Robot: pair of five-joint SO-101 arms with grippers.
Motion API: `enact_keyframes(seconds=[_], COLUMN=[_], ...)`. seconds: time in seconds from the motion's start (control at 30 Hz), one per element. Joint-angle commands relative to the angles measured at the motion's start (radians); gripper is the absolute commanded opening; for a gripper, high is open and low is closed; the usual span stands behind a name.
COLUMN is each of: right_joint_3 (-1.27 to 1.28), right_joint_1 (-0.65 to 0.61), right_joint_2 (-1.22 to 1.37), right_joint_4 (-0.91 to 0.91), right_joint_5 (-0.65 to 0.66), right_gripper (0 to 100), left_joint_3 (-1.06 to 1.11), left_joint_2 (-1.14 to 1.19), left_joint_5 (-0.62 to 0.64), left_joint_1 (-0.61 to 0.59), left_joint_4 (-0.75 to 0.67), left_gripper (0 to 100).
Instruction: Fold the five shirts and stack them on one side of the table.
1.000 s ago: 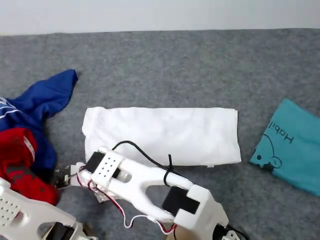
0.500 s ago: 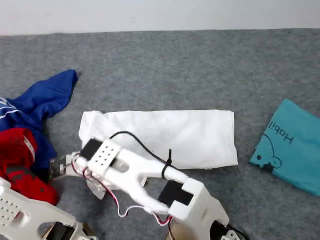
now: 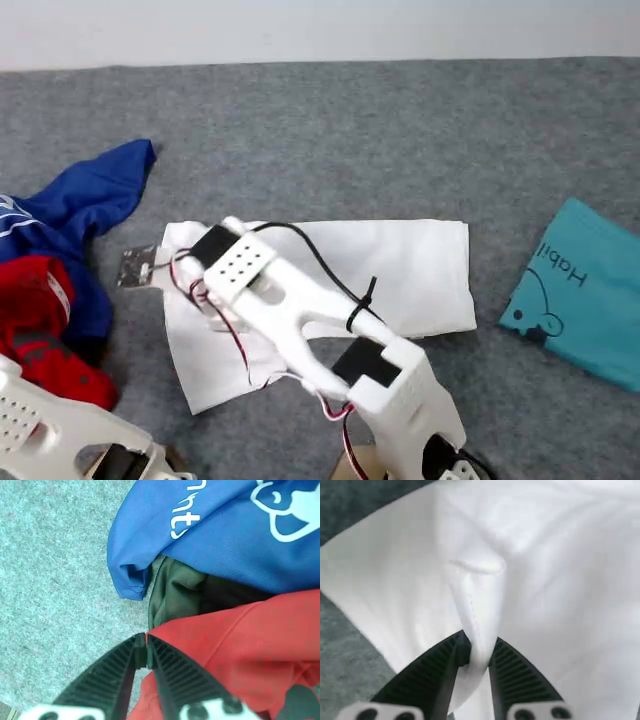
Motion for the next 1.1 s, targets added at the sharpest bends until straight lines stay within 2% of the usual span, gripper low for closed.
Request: enact_keyframes(seconds=[0.0,0.37,0.6,1.07], right_joint_3=[-0.069,-0.305,-0.318,-0.371], right_joint_1=[0.050,0.091,0.111,0.168], right_joint_2=[0.025,0.189,0.191,0.076], right_joint_4=[-0.041,0.018,0.076,0.200], right_joint_5=[0.012,0.012,-0.044,-0.057], right_gripper=[5.7,7.2,24.4,24.5], left_joint_3=[-0.010,-0.010,-0.010,-0.010], left_joint_2=[-0.051,-0.054,-0.052,-0.049], left_joint_5=[-0.011,-0.012,-0.012,-0.012], left_joint_1=[0.005,0.003,0.003,0.008], left_joint_4=[0.006,0.009,0.009,0.006], left_gripper=[1,1,1,1])
